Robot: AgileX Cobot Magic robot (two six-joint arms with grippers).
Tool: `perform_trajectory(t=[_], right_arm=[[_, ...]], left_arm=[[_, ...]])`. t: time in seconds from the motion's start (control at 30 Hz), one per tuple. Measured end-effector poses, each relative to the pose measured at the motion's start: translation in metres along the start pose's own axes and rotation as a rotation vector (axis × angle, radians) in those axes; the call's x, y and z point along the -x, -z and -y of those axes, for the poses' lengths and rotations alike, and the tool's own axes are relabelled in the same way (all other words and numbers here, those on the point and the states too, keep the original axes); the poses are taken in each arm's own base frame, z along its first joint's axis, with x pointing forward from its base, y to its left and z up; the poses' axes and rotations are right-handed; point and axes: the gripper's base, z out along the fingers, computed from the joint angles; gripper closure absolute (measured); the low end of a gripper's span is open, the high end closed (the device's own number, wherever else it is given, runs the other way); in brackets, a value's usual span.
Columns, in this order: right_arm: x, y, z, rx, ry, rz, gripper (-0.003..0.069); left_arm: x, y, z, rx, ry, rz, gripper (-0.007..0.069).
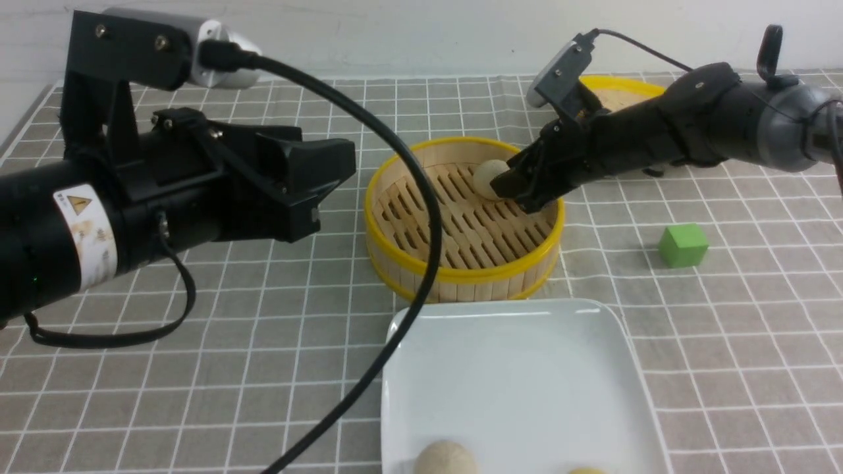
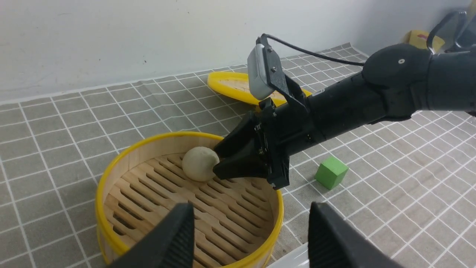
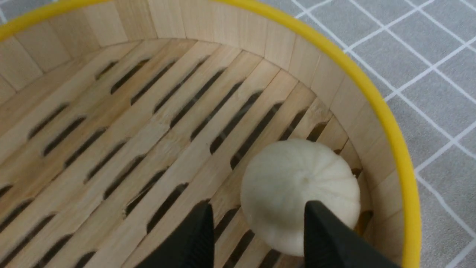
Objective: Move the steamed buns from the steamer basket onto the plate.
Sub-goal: Use the right arm to grab the steamed stuffed bun that is closest to it
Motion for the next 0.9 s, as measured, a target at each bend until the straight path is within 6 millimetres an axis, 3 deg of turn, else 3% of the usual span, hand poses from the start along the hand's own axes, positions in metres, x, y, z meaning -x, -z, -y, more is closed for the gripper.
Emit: perform_trajectory(t=[0.47,0.53,0.63,0.7,0.9], right_arm=[[-0.005,-0.022,0.0,-0.02,0.086,0.008,0.0322],[-0.004,-0.024,-0.001,-0.028,0.095,0.007,0.0365],[-0.003,-0.025,-0.002,-0.044,0.125,0.008,0.055],[-0.003,-0.025,-0.002,-0.046,0.13,0.009,0.0628],[0.007,-0.017,-0.003,-0.054,0.159,0.021,0.0648]], left_arm=[[0.0,0.0,0.0,0.0,0.0,0.0,0.0196],[0.0,0.0,0.0,0.001,0.0,0.0,0.0196],[0.0,0.0,0.0,0.001,0.0,0.0,0.0196],[0.0,0.0,0.0,0.001,0.0,0.0,0.0196],[0.0,0.0,-0.001,0.008,0.0,0.002,0.0196]])
